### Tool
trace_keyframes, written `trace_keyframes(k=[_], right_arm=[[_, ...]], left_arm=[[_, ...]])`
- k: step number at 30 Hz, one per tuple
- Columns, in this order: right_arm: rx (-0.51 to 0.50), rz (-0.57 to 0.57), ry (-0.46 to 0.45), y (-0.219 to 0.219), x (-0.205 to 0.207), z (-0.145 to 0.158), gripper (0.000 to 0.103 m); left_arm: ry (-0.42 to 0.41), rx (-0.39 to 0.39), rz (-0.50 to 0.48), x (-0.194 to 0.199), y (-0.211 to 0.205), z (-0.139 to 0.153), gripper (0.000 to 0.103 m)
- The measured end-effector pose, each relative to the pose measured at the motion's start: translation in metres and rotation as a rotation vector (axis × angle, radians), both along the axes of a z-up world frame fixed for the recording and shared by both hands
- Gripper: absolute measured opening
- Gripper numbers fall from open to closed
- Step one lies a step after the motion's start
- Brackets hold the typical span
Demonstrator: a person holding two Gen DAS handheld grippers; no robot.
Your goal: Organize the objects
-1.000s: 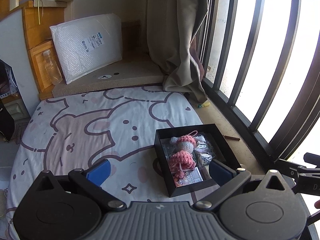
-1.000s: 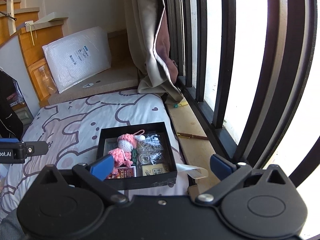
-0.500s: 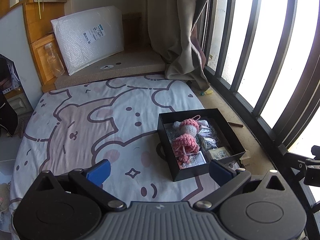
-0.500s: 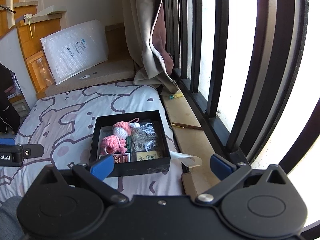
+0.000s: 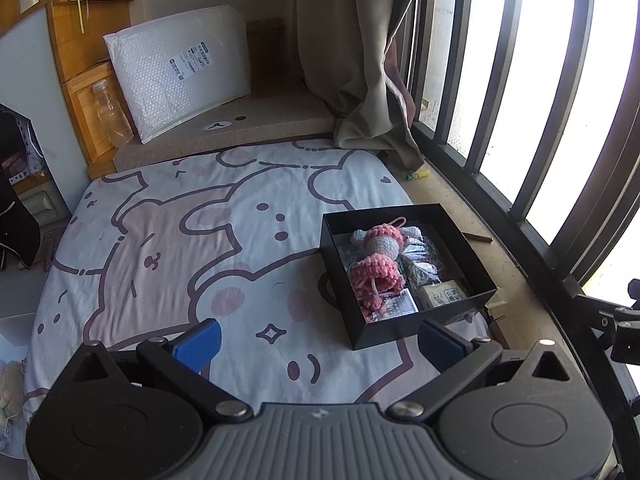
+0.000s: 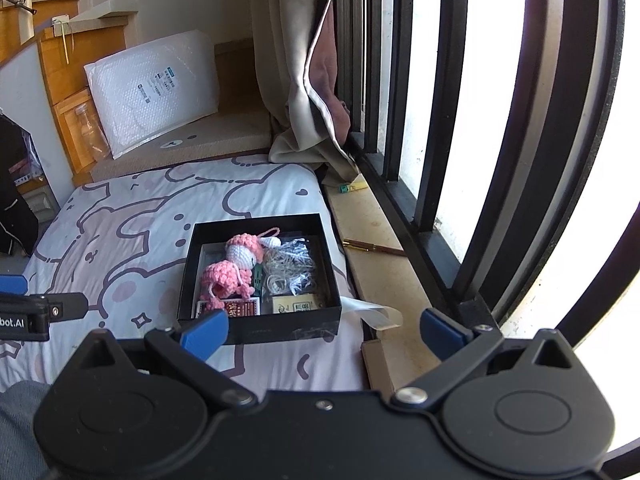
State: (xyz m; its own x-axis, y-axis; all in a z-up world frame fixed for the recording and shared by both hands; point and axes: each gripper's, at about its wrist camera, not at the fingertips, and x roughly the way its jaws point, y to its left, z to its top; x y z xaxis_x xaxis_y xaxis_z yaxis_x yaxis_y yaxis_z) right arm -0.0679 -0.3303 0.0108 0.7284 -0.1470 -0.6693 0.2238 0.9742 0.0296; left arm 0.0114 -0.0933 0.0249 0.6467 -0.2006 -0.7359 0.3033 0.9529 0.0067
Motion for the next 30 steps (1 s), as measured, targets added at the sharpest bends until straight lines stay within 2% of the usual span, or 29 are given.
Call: trace_keyframes(k=[30], right_arm=[[-0.001,0.005,0.002,0.001,-0.0015,-0.001,0.103]], left_arm=[[-0.002,0.001,-0.009,-0.0038,0.0012,0.0009,0.103]])
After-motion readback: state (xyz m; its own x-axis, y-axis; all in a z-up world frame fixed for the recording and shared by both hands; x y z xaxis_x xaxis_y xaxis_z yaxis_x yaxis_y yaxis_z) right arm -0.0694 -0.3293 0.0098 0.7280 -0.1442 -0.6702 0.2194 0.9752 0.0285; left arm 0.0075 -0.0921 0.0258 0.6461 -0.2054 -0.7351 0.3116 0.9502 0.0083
